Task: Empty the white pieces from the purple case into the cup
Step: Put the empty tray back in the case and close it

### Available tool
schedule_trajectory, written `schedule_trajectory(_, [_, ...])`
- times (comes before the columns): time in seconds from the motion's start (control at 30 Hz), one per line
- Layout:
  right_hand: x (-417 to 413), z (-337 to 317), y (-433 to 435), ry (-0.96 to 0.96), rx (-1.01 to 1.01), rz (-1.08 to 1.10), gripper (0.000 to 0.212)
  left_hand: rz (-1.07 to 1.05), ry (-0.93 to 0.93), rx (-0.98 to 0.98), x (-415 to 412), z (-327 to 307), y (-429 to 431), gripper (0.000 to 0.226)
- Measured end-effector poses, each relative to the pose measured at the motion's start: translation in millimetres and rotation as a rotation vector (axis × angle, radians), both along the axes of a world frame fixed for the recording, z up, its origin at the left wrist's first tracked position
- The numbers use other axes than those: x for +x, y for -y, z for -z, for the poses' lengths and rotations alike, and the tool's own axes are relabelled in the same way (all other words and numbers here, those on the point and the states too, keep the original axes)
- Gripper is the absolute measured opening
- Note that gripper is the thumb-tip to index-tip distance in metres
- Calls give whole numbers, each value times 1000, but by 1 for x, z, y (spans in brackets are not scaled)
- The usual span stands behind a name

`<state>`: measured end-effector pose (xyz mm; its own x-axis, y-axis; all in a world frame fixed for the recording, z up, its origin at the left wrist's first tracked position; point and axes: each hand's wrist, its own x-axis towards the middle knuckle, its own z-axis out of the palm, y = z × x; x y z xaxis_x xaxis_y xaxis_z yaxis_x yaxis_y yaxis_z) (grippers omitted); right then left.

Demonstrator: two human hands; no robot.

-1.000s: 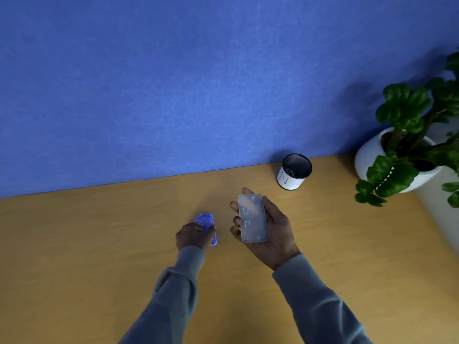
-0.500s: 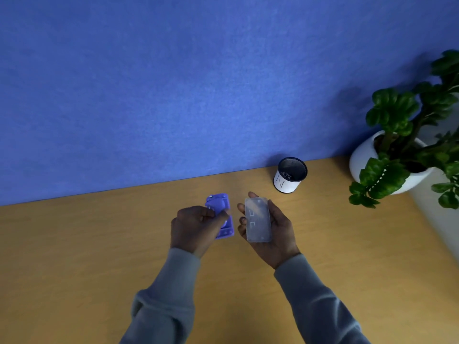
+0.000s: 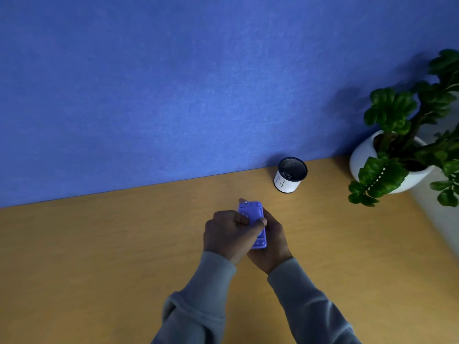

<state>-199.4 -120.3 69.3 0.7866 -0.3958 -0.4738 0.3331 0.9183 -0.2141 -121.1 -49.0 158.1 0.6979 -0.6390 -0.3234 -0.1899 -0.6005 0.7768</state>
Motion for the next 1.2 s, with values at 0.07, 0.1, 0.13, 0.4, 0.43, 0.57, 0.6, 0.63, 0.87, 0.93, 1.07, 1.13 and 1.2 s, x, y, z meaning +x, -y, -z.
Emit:
schedule_trajectory(0.07, [0,-3,0,-36,-11,1,41,22,3,23,-2,5,0,39])
schedule_trajectory(0.1, [0,-5,0,-46,-17,0,42,27,1,30,-3,6,0,39])
schedule_trajectory(0.13, [0,-7,-1,-55,-21,-1,42,27,-2,35,-3,8,-1,38])
schedule_trajectory(0.4, [-7,-10,-6,-39,-20,27,38,22,20,39,-7,10,-2,39])
schedule_trajectory(0.43, [-8,-10,-6,-43,-20,30,39,19,22,38,-6,11,-2,39])
schedule_trajectory(0.57, [-9,-12,-8,-55,-32,49,40,19,34,31,-7,12,-4,39])
schedule_trajectory(0.6, [-8,-12,-9,-62,-32,57,41,20,37,29,-7,12,-4,39])
schedule_trajectory(0.63, [-8,-12,-10,-68,-31,66,41,20,40,27,-7,13,-4,38])
schedule_trajectory(0.87, [-6,-11,-16,-95,-88,108,40,30,70,-33,-10,16,-9,36])
schedule_trajectory(0.93, [-5,-11,-14,-99,-103,120,40,-6,49,-115,-10,17,-13,30])
schedule_trajectory(1.07, [-3,-12,-7,-96,-101,166,40,-149,-3,-209,-6,26,-24,16])
schedule_trajectory(1.13, [-2,-12,-4,-115,-122,185,42,-195,-164,-165,-3,33,-29,11])
schedule_trajectory(1.2, [-2,-12,-2,-132,-143,195,43,-236,-408,-215,-4,35,-33,14])
